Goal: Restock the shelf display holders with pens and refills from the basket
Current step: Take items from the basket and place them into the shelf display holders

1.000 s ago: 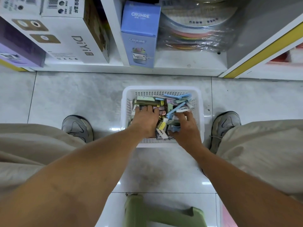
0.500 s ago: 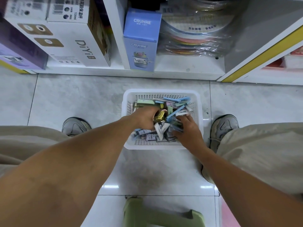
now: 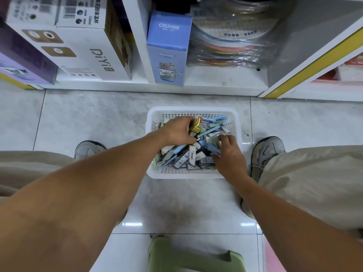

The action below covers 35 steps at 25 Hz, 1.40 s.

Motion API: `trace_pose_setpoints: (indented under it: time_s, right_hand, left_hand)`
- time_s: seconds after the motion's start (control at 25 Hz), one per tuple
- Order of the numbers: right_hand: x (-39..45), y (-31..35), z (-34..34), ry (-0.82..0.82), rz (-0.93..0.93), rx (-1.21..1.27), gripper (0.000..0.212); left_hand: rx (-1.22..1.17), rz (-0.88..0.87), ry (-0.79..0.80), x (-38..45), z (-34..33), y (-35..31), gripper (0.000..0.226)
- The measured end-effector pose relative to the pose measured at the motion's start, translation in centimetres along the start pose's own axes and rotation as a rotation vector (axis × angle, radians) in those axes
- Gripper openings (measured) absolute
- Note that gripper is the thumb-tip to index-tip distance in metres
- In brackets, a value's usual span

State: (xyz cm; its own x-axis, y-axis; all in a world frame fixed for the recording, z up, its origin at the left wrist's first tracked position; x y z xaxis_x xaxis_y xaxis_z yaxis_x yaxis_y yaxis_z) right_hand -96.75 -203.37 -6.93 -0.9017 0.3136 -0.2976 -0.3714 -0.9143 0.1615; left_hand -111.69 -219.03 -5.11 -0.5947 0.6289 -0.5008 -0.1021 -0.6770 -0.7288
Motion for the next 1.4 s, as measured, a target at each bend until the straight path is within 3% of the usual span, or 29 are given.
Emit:
trace_pose_setpoints:
  time_s: [0.08,0.32,0.52,0.64,0.72,0.8,1.0,1.28,1.4]
  right_hand:
    - [0.1,0.0,-0.2,0.025,0.034,-0.076,0.056]
    - [1.7,0.2,-0.4,0.099,0.075,-0.107,0.036]
    - [2.1,0.2,-0.5,0.157,0.049,-0.047,0.023]
    - [2.9,0.5,0.5,0.277,-0.098,0.166,0.015]
    - [3.1,0.8,1.7,0.356,-0.223,0.555,0.013]
    - [3.2,1.5,3.1,0.397,-0.19,0.797,0.015]
    - [3.4,3.3,3.8,0.434,-0.13,0.9,0.013]
    - [3.5,3.1,4.6,0.582,-0.19,1.192,0.025]
    - [3.6,2.8,4.9,0.494,-0.216,1.172,0.03]
  left_hand:
    - [-0.021,-0.005,-0.069,0.1,0.0,-0.2,0.049]
    - [-0.035,-0.067,-0.101,0.7,-0.6,-1.6,0.051]
    - [-0.542,0.144,-0.15,0.9,-0.8,-1.7,0.039]
    - [-0.874,0.325,-0.161,0.2,-0.6,-0.5,0.033]
    - [-0.947,0.421,-0.16,-0.6,-0.5,0.2,0.038]
    - [-1.042,0.466,-0.132,-1.4,-0.8,0.5,0.04]
    - [-1.211,0.509,0.007,-2.3,-1.8,-0.2,0.041]
    - [-1.239,0.497,0.005,-2.1,-1.3,-0.9,0.029]
    - [-1.217,0.499,0.01,-2.2,-1.2,-1.4,0.036]
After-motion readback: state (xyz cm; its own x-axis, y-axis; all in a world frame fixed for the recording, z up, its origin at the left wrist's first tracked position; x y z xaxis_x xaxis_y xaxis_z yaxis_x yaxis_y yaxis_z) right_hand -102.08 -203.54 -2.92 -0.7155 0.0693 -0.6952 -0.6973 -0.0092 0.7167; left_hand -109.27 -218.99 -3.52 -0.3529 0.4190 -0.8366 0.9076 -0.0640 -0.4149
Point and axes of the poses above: each hand's wrist, its own x-axis towards the middle knuckle, its own z-axis out of the back of the hand, y = z × x, the point moved 1 cm from there along x, towards the middle knuckle, and after that the axes turned 12 degrees about -x, right-handed, at the moved point
